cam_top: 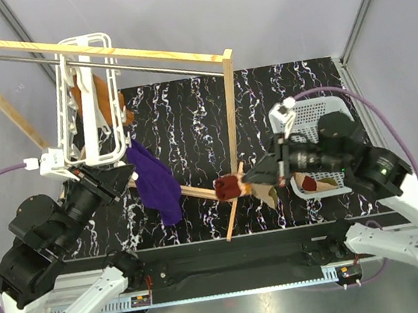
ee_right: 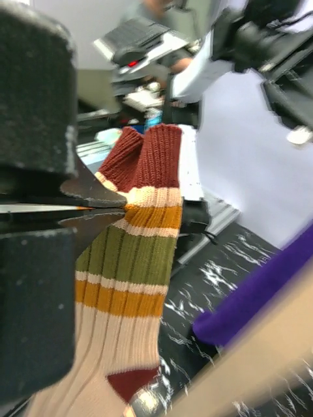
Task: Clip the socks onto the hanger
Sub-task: Pick up the sock from the bin, then clamp the sock onto the hanger.
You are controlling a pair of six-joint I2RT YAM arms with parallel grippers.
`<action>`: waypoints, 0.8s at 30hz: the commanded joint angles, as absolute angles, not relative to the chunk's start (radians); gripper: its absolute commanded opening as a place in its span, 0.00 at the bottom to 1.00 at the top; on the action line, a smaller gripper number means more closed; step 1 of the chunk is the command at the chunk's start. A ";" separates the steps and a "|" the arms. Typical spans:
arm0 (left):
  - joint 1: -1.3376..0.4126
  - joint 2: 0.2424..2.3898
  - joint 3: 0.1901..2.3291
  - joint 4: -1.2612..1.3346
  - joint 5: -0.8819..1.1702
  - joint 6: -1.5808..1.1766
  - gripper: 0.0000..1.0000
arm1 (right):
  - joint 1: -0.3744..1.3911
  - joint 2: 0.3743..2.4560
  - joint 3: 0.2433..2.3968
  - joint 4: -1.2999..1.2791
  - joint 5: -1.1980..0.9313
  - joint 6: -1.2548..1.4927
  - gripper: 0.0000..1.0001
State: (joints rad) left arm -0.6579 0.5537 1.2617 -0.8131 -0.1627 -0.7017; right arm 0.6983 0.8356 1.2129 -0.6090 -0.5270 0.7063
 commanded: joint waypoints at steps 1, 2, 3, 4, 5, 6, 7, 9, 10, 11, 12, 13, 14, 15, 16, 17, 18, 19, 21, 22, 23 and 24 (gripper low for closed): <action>-0.661 0.558 1.266 -0.784 -0.158 -0.704 0.00 | 0.891 0.876 1.250 -0.513 -0.217 0.695 0.00; -0.661 0.558 1.269 -0.788 -0.160 -0.703 0.00 | 0.985 0.903 1.247 -0.502 -0.136 0.701 0.00; -0.661 0.558 1.275 -0.799 -0.161 -0.701 0.00 | 1.030 0.920 1.250 -0.486 -0.086 0.703 0.00; -0.660 0.555 1.279 -0.804 -0.163 -0.703 0.00 | 1.084 0.934 1.255 -0.474 -0.037 0.698 0.00; -0.661 0.554 1.281 -0.807 -0.164 -0.706 0.00 | 1.170 0.968 1.262 -0.460 0.060 0.696 0.00; -0.660 0.551 1.282 -0.810 -0.164 -0.709 0.00 | 1.210 0.986 1.270 -0.431 0.105 0.696 0.00; -0.661 0.546 1.279 -0.808 -0.161 -0.713 0.00 | 1.242 1.005 1.279 -0.414 0.142 0.699 0.00; -0.660 0.538 1.278 -0.805 -0.152 -0.733 0.00 | 1.313 1.066 1.302 -0.378 0.250 0.712 0.00; -0.661 0.531 1.270 -0.798 -0.138 -0.738 0.00 | 1.328 1.087 1.313 -0.371 0.286 0.727 0.00; -0.661 0.528 1.266 -0.793 -0.132 -0.748 0.00 | 1.347 1.130 1.333 -0.367 0.364 0.741 0.00; -0.661 0.525 1.264 -0.793 -0.127 -0.753 0.00 | 1.364 1.150 1.342 -0.364 0.400 0.758 0.00; -0.661 0.520 1.262 -0.789 -0.123 -0.759 0.00 | 1.370 1.167 1.350 -0.353 0.429 0.785 0.00; -0.661 0.515 1.259 -0.788 -0.120 -0.771 0.00 | 1.376 1.202 1.361 -0.336 0.472 0.793 0.00; -0.660 0.511 1.256 -0.784 -0.118 -0.779 0.00 | 1.393 1.218 1.367 -0.312 0.498 0.799 0.00; -0.660 0.505 1.249 -0.778 -0.115 -0.785 0.00 | 1.399 1.239 1.376 -0.305 0.527 0.804 0.00; -0.661 0.503 1.246 -0.773 -0.112 -0.799 0.00 | 1.404 1.279 1.402 -0.307 0.582 0.807 0.00; -0.660 0.502 1.244 -0.762 -0.106 -0.804 0.00 | 1.407 1.295 1.413 -0.304 0.603 0.807 0.00; -0.660 0.502 1.246 -0.762 -0.100 -0.808 0.00 | 1.413 1.308 1.420 -0.292 0.618 0.802 0.00; -0.660 0.514 1.253 -0.773 -0.095 -0.824 0.00 | 1.417 1.330 1.424 -0.234 0.638 0.784 0.00; -0.660 0.517 1.258 -0.778 -0.095 -0.830 0.00 | 1.419 1.341 1.428 -0.227 0.641 0.770 0.00; -0.661 0.520 1.262 -0.784 -0.095 -0.845 0.00 | 1.419 1.356 1.445 -0.227 0.644 0.762 0.00; -0.660 0.522 1.262 -0.790 -0.098 -0.848 0.00 | 1.419 1.365 1.454 -0.221 0.641 0.753 0.00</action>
State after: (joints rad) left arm -0.6579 0.5110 1.2537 -0.8024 -0.1360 -0.8089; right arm 1.4082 1.3533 1.3849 -0.3218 0.5385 0.7723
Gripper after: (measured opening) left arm 0.280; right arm 0.009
